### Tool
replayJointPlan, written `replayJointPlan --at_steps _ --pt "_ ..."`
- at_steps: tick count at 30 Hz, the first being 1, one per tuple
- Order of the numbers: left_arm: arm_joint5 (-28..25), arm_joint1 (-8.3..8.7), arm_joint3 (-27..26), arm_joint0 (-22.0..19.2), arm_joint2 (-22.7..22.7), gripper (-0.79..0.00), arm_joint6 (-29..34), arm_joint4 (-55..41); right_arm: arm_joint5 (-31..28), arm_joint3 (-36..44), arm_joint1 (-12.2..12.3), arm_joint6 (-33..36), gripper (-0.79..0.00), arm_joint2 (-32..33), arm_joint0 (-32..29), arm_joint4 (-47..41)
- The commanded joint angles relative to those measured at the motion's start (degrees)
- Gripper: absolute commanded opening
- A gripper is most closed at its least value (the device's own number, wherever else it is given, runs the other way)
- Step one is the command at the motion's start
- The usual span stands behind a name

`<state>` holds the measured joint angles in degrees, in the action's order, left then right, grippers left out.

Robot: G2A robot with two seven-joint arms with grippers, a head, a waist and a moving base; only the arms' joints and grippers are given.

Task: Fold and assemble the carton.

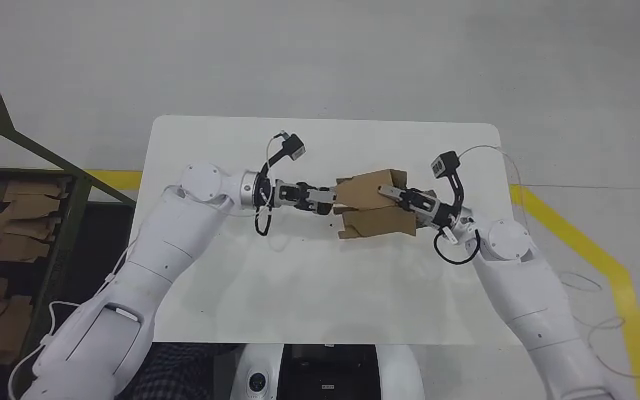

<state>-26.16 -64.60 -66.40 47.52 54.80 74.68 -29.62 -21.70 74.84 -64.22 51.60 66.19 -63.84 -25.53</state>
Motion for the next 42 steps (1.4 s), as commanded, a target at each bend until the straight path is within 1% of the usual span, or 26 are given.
replayJointPlan --at_steps 1,4,7,15,22,28,42 --pt "-0.1 0.23 -1.1 0.9 0.5 -0.077 0.5 -0.3 0.1 0.0 0.0 -0.1 -0.785 0.1 0.0 -0.2" --pt "0.3 0.58 -2.9 2.2 1.2 -0.077 2.0 -0.9 0.1 0.3 -0.1 -0.2 -0.785 0.1 -0.1 -0.4" --pt "0.7 0.76 -3.8 2.7 1.6 -0.086 2.3 -0.5 0.3 0.6 -0.2 0.0 -0.785 -0.1 -0.2 -0.2" --pt "1.4 0.65 -4.3 2.5 1.4 -0.111 1.9 -0.3 0.4 1.5 -0.4 1.1 -0.785 -0.9 -0.4 0.1" --pt "1.3 0.11 -2.7 1.3 0.3 -0.114 2.5 -1.2 0.4 2.3 -0.5 1.3 -0.785 -1.5 -0.8 0.5" --pt "0.9 -0.39 -1.1 0.3 -0.5 -0.139 2.5 -1.7 0.3 3.2 -0.6 1.7 -0.785 -1.7 -1.3 0.6" --pt "-0.1 -1.56 2.5 -2.2 -1.8 -0.157 -0.1 -1.4 0.1 4.1 -0.6 3.0 -0.785 -2.2 -1.7 1.4"
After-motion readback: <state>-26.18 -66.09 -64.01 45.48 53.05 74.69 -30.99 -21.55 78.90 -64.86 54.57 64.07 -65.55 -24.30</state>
